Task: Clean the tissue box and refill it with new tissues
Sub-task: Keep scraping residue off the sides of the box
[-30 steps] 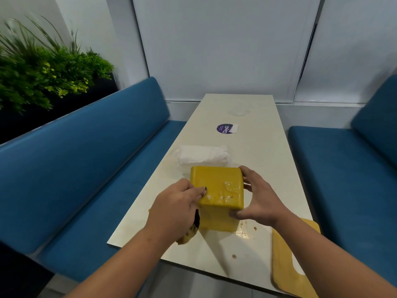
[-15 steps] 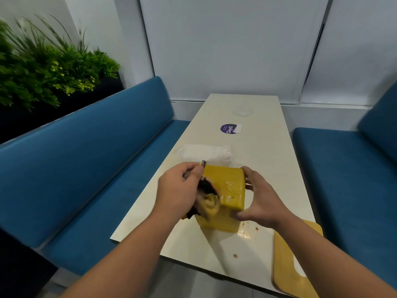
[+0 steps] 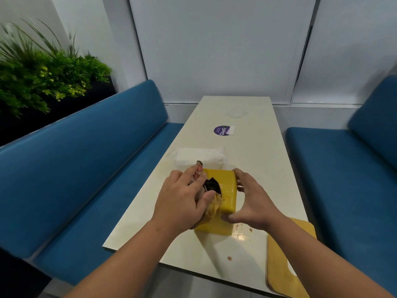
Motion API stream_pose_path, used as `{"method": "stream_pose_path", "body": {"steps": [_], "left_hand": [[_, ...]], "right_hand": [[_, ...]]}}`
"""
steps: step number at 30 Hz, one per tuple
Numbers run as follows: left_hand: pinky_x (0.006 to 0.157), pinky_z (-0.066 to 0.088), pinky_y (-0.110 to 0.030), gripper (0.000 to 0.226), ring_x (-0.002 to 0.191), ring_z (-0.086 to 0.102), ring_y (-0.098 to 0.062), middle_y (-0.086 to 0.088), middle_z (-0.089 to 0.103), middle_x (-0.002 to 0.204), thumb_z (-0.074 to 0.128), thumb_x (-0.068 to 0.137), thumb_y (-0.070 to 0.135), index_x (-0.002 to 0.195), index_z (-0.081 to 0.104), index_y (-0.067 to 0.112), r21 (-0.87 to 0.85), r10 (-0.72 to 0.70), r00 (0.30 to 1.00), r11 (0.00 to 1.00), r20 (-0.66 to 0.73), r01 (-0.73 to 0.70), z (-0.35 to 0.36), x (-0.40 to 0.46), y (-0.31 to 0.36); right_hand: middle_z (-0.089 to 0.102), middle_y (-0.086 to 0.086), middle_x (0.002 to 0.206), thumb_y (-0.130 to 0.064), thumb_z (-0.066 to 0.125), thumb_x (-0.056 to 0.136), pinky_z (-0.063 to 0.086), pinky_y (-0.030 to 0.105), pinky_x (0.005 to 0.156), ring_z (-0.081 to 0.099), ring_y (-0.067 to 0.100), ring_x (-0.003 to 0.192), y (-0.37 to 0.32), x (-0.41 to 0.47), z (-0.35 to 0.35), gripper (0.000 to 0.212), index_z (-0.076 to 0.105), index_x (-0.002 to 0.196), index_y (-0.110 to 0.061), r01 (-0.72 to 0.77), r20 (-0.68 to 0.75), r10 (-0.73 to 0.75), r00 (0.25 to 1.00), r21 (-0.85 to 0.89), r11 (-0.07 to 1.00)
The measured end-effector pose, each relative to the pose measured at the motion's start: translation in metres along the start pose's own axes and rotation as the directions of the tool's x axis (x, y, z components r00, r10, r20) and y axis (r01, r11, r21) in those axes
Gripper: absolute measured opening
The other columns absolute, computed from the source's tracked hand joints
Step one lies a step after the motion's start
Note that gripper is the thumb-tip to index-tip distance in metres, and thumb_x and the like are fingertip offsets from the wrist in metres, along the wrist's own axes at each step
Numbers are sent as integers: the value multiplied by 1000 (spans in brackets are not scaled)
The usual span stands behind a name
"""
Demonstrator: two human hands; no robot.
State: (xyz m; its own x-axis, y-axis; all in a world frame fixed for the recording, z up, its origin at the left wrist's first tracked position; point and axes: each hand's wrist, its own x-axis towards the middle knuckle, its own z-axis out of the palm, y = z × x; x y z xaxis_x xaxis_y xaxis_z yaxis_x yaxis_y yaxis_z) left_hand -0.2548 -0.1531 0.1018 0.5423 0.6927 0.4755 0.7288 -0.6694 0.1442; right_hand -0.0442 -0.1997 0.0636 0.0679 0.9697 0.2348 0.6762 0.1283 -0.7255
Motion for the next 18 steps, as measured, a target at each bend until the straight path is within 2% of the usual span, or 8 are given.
{"method": "stream_pose_path", "body": {"steps": [5, 10, 14, 18], "left_hand": [[84, 51, -39, 51, 93, 51, -27, -12, 59, 132, 41, 94, 46, 123, 66, 12, 52, 14, 999, 999, 47, -16, 4, 4, 12], [92, 49, -42, 78, 106, 53, -29, -13, 55, 136, 34, 86, 73, 128, 61, 13, 143, 68, 986, 986, 154, -90, 3, 8, 22], [92, 46, -38, 68, 103, 53, -27, -13, 55, 137, 39, 90, 64, 127, 62, 13, 128, 250, 954, 954, 166, -272, 4, 10, 23], [94, 43, -33, 50, 99, 52, -23, -8, 56, 136, 47, 92, 48, 125, 63, 15, 38, 477, 869, 873, 134, -485, 3, 11, 15]], "right_hand": [[42, -13, 124, -37, 92, 49, 47, 26, 93, 48, 9, 110, -1, 0, 1, 115, 28, 144, -28, -5, -19, 5, 1000, 9, 1000], [43, -12, 127, -51, 81, 44, 48, 33, 97, 49, 10, 112, -1, 1, 1, 117, 29, 145, -25, -21, -10, 22, 1000, 35, 999], [43, -10, 129, -55, 75, 43, 46, 32, 100, 49, 9, 114, 0, 3, 1, 120, 28, 148, -20, -21, 0, 21, 1000, 40, 999], [47, -10, 126, -47, 85, 44, 47, 31, 99, 50, 8, 113, 2, 7, 1, 114, 34, 143, -22, 3, 5, -3, 1000, 60, 998]]}}
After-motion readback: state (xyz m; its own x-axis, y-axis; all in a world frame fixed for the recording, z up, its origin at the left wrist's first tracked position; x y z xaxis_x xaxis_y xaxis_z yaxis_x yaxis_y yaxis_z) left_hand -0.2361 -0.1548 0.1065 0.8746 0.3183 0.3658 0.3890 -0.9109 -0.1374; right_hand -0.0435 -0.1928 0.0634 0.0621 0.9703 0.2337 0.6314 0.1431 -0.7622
